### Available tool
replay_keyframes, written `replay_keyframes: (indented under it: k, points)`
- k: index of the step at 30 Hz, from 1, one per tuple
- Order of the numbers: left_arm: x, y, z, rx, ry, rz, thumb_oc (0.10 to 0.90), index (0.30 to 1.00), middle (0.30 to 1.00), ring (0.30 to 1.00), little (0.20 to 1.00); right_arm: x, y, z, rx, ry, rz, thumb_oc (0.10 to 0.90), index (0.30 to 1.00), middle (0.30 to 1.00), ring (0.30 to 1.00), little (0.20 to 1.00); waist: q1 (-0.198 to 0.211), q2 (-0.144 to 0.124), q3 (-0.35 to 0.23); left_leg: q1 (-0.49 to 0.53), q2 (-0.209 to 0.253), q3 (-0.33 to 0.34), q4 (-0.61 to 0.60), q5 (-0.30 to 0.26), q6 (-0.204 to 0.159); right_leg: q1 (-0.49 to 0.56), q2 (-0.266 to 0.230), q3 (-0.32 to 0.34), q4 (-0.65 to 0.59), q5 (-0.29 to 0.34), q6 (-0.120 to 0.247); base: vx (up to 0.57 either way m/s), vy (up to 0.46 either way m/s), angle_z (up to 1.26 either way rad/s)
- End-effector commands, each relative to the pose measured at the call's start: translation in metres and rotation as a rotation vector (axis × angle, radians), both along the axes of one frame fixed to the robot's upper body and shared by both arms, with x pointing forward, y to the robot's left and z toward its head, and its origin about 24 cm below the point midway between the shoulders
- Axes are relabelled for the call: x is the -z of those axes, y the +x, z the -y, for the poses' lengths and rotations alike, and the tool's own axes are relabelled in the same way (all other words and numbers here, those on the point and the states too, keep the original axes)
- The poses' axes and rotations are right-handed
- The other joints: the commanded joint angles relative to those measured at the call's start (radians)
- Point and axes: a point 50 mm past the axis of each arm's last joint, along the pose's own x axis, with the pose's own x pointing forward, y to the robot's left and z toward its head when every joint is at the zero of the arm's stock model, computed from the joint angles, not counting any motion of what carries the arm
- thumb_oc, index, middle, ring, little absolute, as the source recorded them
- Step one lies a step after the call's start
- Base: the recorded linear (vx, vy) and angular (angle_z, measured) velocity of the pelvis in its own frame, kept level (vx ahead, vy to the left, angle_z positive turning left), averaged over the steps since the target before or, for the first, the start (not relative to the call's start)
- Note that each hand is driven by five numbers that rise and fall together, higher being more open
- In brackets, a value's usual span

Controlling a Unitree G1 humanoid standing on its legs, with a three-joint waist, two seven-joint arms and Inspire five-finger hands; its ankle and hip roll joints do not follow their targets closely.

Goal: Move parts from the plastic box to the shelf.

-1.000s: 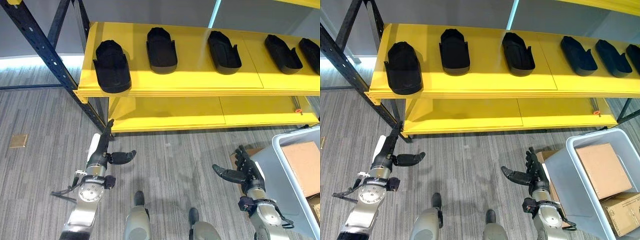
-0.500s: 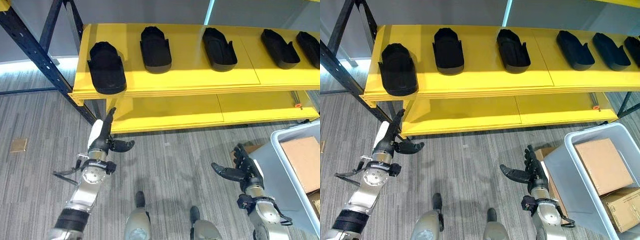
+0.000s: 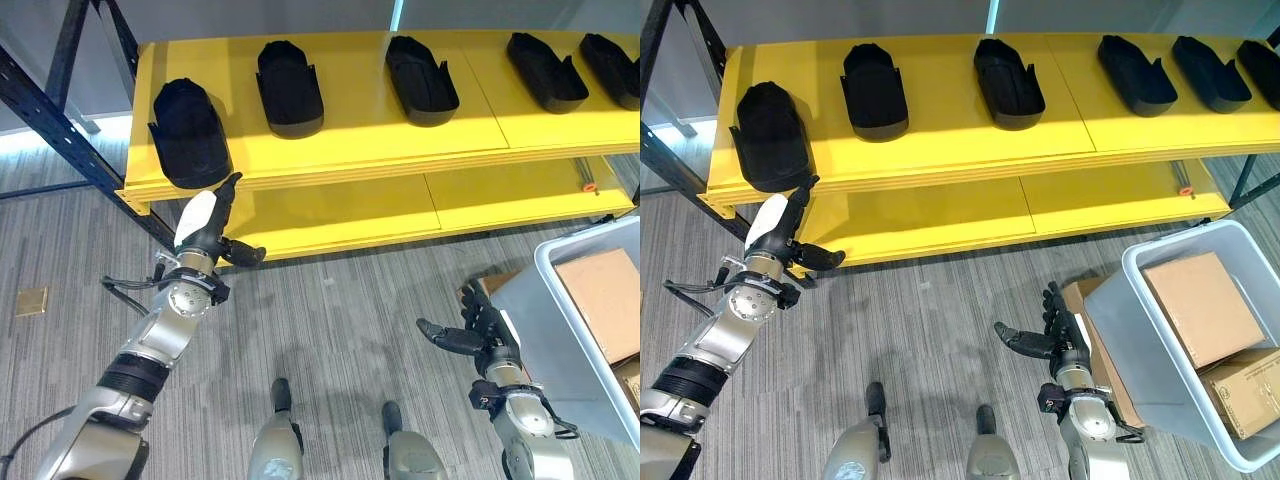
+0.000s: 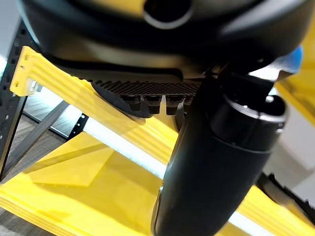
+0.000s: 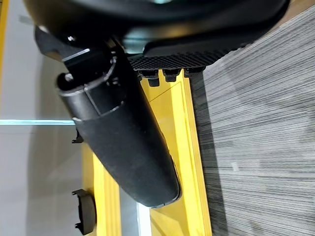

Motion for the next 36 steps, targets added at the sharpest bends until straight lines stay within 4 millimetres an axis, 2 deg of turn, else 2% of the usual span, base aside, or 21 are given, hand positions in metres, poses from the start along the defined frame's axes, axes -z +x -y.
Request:
replay_keyframes:
  k: [1, 5, 15, 21, 22, 25, 29, 36]
  points:
    - [-0.071, 0.01, -0.011, -0.015, 0.018, 0.26, 0.9, 1.0, 1.0, 1.0, 1.0, -0.052, 0.009, 0.012, 0.0, -0.082, 0.267, 0.9, 1.0, 1.0, 1.0, 1.0, 0.003, 0.007, -0.029, 0.073, 0.062, -0.07, 0.01, -0.042, -0.021, 0.05, -0.06, -0.013, 0.009, 0.136, -0.096, 0.0, 0.0, 0.0]
    - [-0.08, 0.015, -0.01, -0.005, 0.05, 0.253, 0.9, 1.0, 1.0, 1.0, 1.0, -0.052, 0.008, 0.011, -0.008, -0.082, 0.272, 0.9, 1.0, 1.0, 1.0, 1.0, -0.003, 0.007, -0.02, 0.074, 0.059, -0.069, 0.007, -0.042, -0.023, 0.045, -0.062, -0.012, 0.011, 0.137, -0.097, 0.0, 0.0, 0.0]
    - [-0.084, 0.018, -0.016, -0.02, 0.113, 0.226, 0.9, 1.0, 1.0, 1.0, 1.0, -0.052, 0.006, 0.011, -0.004, -0.079, 0.272, 0.9, 1.0, 1.0, 1.0, 1.0, -0.008, 0.002, -0.001, 0.073, 0.056, -0.067, 0.012, -0.04, -0.025, 0.039, -0.066, -0.013, 0.014, 0.137, -0.1, 0.0, 0.0, 0.0]
    - [-0.099, 0.02, -0.023, -0.042, 0.182, 0.24, 0.9, 1.0, 1.0, 1.0, 1.0, -0.052, 0.006, 0.011, -0.002, -0.074, 0.276, 0.9, 1.0, 1.0, 1.0, 1.0, -0.009, 0.0, 0.013, 0.066, 0.056, -0.071, 0.016, -0.039, -0.031, 0.036, -0.069, -0.015, 0.015, 0.139, -0.1, 0.0, 0.0, 0.0]
    - [-0.107, 0.02, -0.026, -0.051, 0.213, 0.25, 0.9, 1.0, 1.0, 1.0, 1.0, -0.051, 0.006, 0.01, -0.003, -0.069, 0.273, 0.9, 1.0, 1.0, 1.0, 1.0, -0.008, -0.001, 0.016, 0.065, 0.056, -0.072, 0.017, -0.039, -0.033, 0.035, -0.07, -0.018, 0.015, 0.139, -0.099, 0.0, 0.0, 0.0]
    - [-0.11, 0.021, -0.028, -0.053, 0.24, 0.247, 0.9, 1.0, 1.0, 1.0, 1.0, -0.05, 0.006, 0.01, -0.005, -0.066, 0.273, 0.9, 1.0, 1.0, 1.0, 1.0, -0.007, -0.001, 0.019, 0.064, 0.056, -0.073, 0.018, -0.04, -0.034, 0.036, -0.071, -0.019, 0.016, 0.139, -0.1, 0.01, -0.002, 0.02]
    - [-0.13, 0.023, -0.029, -0.062, 0.325, 0.262, 0.9, 1.0, 1.0, 1.0, 1.0, -0.049, 0.006, 0.009, -0.011, -0.063, 0.273, 0.9, 1.0, 1.0, 1.0, 1.0, -0.009, 0.006, 0.026, 0.072, 0.056, -0.076, 0.019, -0.048, -0.039, 0.044, -0.073, -0.023, 0.015, 0.134, -0.1, 0.01, 0.0, 0.03]
    - [-0.152, 0.024, -0.032, -0.079, 0.411, 0.274, 0.9, 1.0, 1.0, 1.0, 1.0, -0.048, 0.005, 0.008, -0.011, -0.057, 0.274, 0.9, 1.0, 1.0, 1.0, 1.0, -0.009, 0.009, 0.033, 0.071, 0.058, -0.079, 0.025, -0.047, -0.043, 0.041, -0.077, -0.023, 0.017, 0.136, -0.1, 0.0, 0.0, 0.0]
